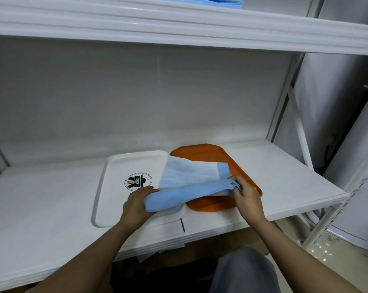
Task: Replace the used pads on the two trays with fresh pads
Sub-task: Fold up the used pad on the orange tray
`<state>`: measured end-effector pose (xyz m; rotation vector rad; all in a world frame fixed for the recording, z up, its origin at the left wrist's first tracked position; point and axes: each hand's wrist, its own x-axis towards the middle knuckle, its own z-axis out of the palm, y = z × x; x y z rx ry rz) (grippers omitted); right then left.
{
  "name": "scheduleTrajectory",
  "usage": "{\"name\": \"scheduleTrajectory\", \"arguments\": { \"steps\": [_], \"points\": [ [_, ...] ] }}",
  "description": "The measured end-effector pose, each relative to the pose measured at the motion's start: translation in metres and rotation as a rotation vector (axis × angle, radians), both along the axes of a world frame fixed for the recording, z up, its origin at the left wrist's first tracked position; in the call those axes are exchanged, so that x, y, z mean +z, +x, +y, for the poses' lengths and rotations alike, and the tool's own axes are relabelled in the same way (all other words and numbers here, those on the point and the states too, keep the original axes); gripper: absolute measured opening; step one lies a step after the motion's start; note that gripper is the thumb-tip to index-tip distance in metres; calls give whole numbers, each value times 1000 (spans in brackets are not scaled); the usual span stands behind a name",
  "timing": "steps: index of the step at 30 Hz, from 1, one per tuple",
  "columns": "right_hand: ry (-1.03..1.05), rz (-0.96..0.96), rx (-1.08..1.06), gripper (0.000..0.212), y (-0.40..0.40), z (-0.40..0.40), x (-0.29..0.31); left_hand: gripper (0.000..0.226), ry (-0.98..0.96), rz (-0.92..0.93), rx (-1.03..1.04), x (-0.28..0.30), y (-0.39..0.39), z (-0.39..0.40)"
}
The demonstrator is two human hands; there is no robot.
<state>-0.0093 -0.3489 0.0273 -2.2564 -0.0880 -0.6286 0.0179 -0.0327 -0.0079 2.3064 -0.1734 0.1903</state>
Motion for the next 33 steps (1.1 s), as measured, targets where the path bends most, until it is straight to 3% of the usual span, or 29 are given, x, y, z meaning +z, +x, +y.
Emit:
{"name": "scheduleTrajectory", "arguments": {
  "steps": [3,6,9,13,15,19,24,29,33],
  "points": [
    [56,-14,5,20,3,-1,12,20,-80,70,-69,14,6,-10],
    [182,-9,-5,16,16,-7,23,37,-132,84,-66,29,19,-21],
    [217,42,-70,10,37,-18,28,37,-147,69,-91,39,35,-25],
    [222,129,-138,12,65,-28,31,26,-217,124,-51,44,62,-33],
    [212,180,-158,14,80,-34,32,4,-330,176,18,45,74,-39],
    [214,238,-168,16,107,-44,32,36,-500,437,34,36,86,-45],
    [222,298,-198,22,137,-57,18,41,-261,445,-17,10,102,-45],
    [191,363,-209,17,166,-65,0,21,-97,398,31,-9,122,-50],
    [126,401,-236,21,189,-64,-8,21,34,347,94,-23,134,-49]
  ]
}}
